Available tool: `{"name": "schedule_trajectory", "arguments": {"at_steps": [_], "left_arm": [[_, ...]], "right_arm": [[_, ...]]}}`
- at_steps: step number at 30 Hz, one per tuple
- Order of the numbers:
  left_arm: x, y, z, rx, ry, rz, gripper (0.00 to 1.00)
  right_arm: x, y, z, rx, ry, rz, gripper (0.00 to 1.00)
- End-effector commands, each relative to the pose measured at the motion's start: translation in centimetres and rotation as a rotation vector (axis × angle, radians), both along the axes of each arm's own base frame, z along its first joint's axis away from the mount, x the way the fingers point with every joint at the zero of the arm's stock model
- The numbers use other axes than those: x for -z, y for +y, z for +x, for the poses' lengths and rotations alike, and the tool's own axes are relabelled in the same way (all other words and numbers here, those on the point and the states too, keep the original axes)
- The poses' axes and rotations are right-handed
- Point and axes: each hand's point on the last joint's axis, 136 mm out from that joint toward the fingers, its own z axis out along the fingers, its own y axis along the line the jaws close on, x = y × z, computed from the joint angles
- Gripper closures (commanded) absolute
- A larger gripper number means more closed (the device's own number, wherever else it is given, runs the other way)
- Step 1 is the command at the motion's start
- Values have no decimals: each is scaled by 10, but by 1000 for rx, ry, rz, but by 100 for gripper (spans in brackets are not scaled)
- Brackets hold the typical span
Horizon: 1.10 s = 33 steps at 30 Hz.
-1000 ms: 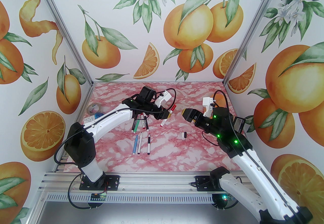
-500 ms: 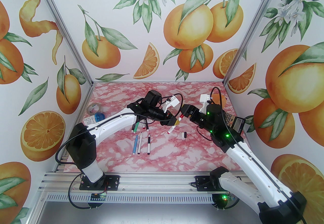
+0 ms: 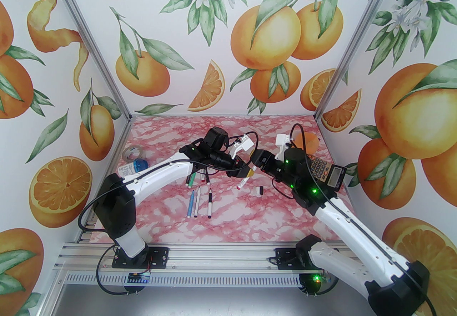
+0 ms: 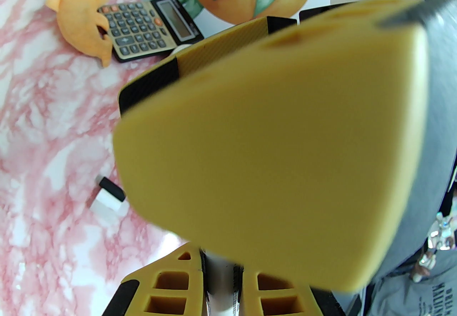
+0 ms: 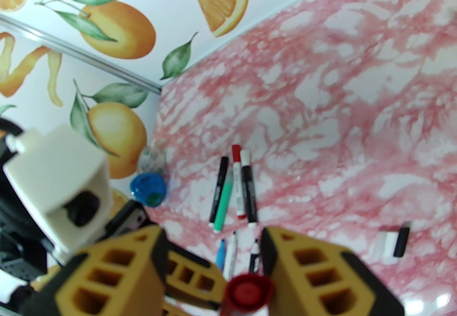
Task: Open the pen caps
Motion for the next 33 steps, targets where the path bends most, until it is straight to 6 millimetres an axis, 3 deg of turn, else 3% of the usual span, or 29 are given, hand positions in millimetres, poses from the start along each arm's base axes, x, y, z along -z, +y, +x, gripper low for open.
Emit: {"name": "schedule_trajectory", "arguments": {"at_steps": [1, 9, 20, 33], "left_arm": [[-8, 0, -2, 4, -18, -25, 87], [-10, 1, -2, 7, -25, -26, 87], [-6, 1, -2, 11, -27, -17, 86], [-6, 1, -2, 11, -27, -17, 87]], "right_arm": [[8, 1, -2, 13, -2, -8, 63], [10, 3, -3, 6, 3, -8, 71], [3, -3, -4, 27, -15, -25, 71], [6, 1, -3, 11, -7, -22, 83]]}}
